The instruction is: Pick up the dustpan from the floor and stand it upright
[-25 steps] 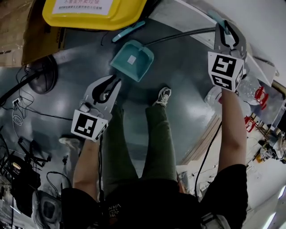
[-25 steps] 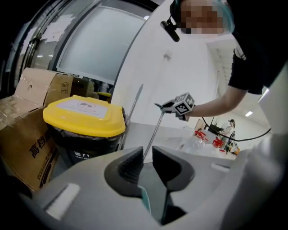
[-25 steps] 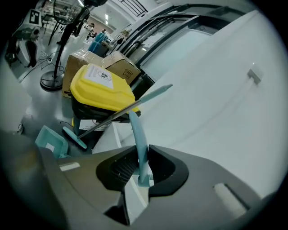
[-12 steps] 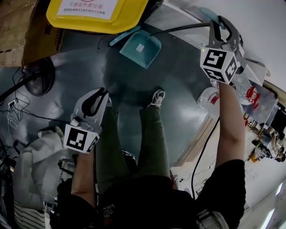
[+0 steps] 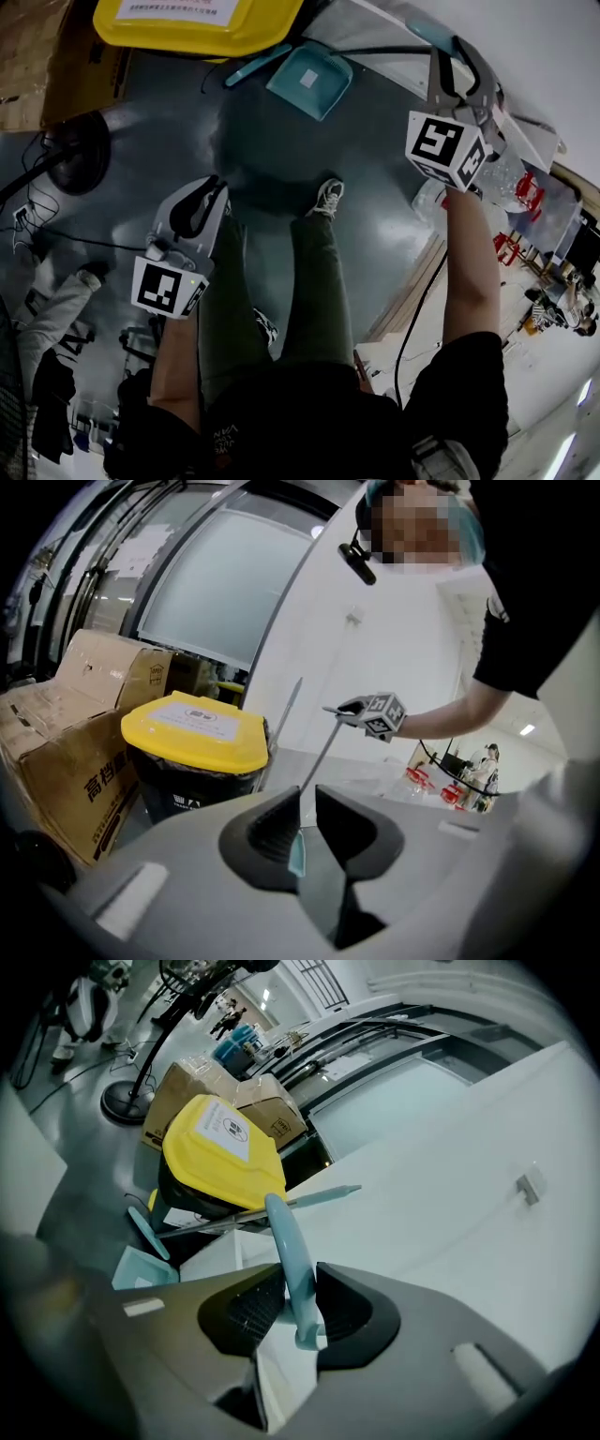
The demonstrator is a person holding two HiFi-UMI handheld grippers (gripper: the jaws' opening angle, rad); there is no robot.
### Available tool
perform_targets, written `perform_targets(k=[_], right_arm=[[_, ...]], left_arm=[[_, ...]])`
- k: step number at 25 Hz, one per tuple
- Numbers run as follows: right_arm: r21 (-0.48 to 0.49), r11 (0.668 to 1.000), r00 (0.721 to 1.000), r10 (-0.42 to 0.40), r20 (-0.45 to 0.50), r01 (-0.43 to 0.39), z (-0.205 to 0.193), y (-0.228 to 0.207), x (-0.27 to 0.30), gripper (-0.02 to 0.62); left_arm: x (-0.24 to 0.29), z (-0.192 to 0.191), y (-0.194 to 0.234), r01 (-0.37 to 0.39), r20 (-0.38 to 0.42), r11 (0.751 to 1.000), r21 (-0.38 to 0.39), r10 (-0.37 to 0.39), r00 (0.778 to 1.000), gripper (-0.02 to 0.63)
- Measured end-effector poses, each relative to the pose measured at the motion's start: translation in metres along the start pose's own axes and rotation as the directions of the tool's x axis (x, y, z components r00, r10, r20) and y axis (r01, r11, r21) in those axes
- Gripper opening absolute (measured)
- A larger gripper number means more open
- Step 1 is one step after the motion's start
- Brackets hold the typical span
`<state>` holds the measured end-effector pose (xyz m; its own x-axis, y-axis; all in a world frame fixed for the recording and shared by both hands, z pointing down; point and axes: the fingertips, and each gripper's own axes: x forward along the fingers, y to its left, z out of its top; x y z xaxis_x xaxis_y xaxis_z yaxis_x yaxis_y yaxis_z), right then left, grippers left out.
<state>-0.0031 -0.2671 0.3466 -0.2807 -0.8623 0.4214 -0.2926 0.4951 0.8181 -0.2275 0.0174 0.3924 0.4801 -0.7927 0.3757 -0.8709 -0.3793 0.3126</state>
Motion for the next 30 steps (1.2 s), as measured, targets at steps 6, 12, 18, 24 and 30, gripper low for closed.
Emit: perform_targets(k=[6,12,18,24,30], right_arm=[[0.072,0.997,1.000,0.011,0.021,-0.013,-0.007,0.020,-0.035,0.092],[0.153,0.987,0.998,0.044,0.032,-0.049,-0.015,0.036,-0.054,0.101],[0.218,0.973,0.996,0.070,0.052,-0.079,-0.013,0.043,-0.067,0.110],[0.271,0.955,0.993,0.106,0.057,-0.117,-0.009,0.049,-0.078,0.127],[0.332,0.921,0.979,0.196,0.055,-0.203,-0.003,0.062,-0.094,0.135]], left_arm=[[0.004,0.005,-0.016,0.031,0.015,0.999,0.023,-0.032,0.999,0.104],[0.017,0.013,-0.032,0.075,0.035,0.996,0.053,-0.076,0.996,0.103],[0.022,0.023,-0.050,0.104,0.049,0.992,0.070,-0.107,0.993,0.101],[0.022,0.038,-0.062,0.126,0.061,0.988,0.094,-0.132,0.989,0.101],[0.013,0.065,-0.068,0.134,0.075,0.984,0.120,-0.143,0.987,0.101]])
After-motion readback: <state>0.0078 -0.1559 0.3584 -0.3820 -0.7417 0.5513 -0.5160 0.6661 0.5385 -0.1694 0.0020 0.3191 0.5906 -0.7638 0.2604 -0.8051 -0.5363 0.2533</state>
